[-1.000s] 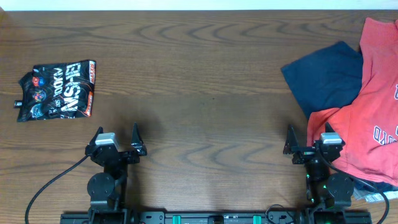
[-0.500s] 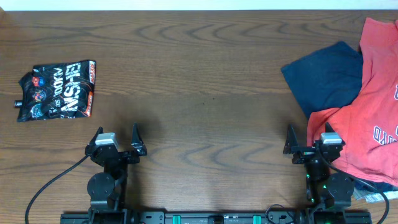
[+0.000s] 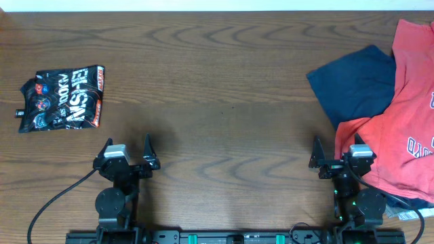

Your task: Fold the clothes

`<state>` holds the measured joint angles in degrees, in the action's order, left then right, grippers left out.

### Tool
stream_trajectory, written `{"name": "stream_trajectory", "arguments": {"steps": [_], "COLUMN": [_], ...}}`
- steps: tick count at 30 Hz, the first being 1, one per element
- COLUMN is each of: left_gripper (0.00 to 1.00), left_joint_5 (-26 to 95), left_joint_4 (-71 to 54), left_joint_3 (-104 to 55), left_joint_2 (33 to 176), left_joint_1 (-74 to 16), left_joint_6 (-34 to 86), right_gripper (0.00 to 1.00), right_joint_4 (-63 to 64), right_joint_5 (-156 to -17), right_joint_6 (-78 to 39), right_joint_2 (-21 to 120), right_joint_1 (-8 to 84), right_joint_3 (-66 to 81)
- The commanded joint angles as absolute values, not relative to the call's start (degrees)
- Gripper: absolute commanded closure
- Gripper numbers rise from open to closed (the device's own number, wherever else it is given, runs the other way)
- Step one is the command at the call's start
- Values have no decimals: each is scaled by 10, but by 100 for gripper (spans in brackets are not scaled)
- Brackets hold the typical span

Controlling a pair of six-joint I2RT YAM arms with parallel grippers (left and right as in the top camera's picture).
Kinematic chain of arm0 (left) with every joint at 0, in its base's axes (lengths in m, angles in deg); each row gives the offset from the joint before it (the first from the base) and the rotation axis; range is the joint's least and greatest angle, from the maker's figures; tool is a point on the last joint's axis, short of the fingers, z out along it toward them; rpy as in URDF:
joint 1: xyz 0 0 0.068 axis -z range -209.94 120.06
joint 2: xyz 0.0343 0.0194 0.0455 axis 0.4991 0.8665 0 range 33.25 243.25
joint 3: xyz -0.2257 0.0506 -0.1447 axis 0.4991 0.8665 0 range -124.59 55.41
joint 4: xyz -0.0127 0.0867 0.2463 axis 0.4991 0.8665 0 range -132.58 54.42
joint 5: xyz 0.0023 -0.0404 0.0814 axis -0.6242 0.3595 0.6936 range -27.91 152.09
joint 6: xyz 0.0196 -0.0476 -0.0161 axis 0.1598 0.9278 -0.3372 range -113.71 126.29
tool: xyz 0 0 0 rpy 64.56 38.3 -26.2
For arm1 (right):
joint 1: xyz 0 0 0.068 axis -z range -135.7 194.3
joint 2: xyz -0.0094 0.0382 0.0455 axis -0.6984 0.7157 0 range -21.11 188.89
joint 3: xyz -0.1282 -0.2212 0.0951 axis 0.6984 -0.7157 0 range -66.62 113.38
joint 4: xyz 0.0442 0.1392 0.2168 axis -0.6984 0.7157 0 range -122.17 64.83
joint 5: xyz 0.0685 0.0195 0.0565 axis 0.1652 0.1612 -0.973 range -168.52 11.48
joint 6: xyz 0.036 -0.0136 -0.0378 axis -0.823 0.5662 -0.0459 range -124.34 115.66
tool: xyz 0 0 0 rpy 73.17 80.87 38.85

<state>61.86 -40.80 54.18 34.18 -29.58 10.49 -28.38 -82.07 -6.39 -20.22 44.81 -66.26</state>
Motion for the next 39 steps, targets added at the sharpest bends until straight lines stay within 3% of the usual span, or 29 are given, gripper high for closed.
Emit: {"name": "stream_trajectory", "arguments": {"steps": [1, 11, 16, 22, 34, 39], "left_gripper": [2, 2, 2, 2, 2, 2], "left_joint_5": [626, 626, 623, 578, 575, 564], "left_joint_4": [-384, -384, -387, -269, -74, -41], "left_joint_3": [552, 552, 549, 462, 154, 104], "left_joint_2": [343, 343, 343, 385, 707, 809], "left_joint_1": [-299, -299, -299, -299, -299, -299], "left_joint_6": [97, 98, 120, 125, 125, 125], "right_gripper": [1, 1, 1, 1, 1, 1], "right_joint_4": [-281, -281, -284, -191, 11, 49], "right_joint_5": [-817, -818, -831, -772, -697, -713], "right_joint_6": [-55, -56, -125, -124, -125, -125], "right_joint_2": [-204, -203, -200, -163, 231, 408], "right_joint_1": [441, 441, 441, 441, 484, 531], "right_joint_3": [-663, -663, -659, -579, -286, -202]}}
